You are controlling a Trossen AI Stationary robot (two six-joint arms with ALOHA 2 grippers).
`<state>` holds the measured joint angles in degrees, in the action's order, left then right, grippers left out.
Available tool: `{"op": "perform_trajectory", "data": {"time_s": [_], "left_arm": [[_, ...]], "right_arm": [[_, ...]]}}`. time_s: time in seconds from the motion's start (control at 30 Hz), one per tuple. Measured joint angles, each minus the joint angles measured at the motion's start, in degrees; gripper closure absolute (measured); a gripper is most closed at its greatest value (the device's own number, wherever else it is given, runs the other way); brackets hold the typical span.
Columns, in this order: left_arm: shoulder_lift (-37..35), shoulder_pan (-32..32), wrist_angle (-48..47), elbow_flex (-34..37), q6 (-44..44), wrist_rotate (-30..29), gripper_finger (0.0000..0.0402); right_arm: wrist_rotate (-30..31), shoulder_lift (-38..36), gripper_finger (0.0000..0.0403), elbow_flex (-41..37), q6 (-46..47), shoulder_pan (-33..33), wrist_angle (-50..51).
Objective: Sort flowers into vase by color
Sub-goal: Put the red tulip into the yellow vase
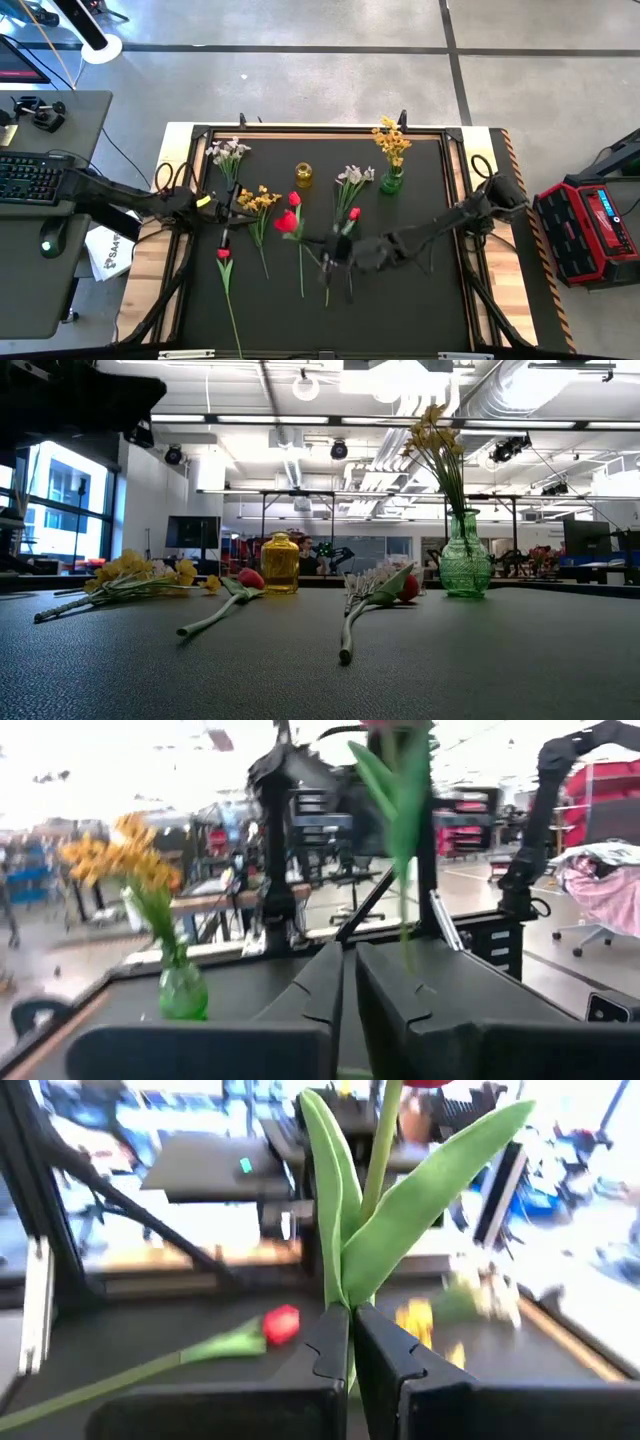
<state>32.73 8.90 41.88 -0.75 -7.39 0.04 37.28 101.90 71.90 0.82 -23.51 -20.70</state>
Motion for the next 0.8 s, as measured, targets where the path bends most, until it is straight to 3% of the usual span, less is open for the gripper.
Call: {"op": "perform_trajectory", "data": {"time_s": [0.23, 0.43, 0.6, 0.8], "left_arm": [[12.11, 1.65, 2.61, -7.22, -2.22, 0.85, 0.0286], [21.25, 1.62, 2.38, -13.81, 3.67, -2.3, 0.0221], [26.98, 1.56, 2.46, -18.01, 5.65, -2.05, 0.0199], [32.01, 1.56, 2.34, -21.67, 5.67, -2.04, 0.0199]], "right_arm": [[-11.28, 0.01, 0.0403, 0.0, -10.05, 6.15, -11.64], [-12.75, 0.01, 0.0403, 0.0, -12.79, 7.56, -13.08], [-12.86, 0.03, 0.0403, 0.0, -13.33, 7.39, -13.2], [-12.86, 0.05, 0.0403, -0.02, -12.32, 7.37, -12.97]]}}
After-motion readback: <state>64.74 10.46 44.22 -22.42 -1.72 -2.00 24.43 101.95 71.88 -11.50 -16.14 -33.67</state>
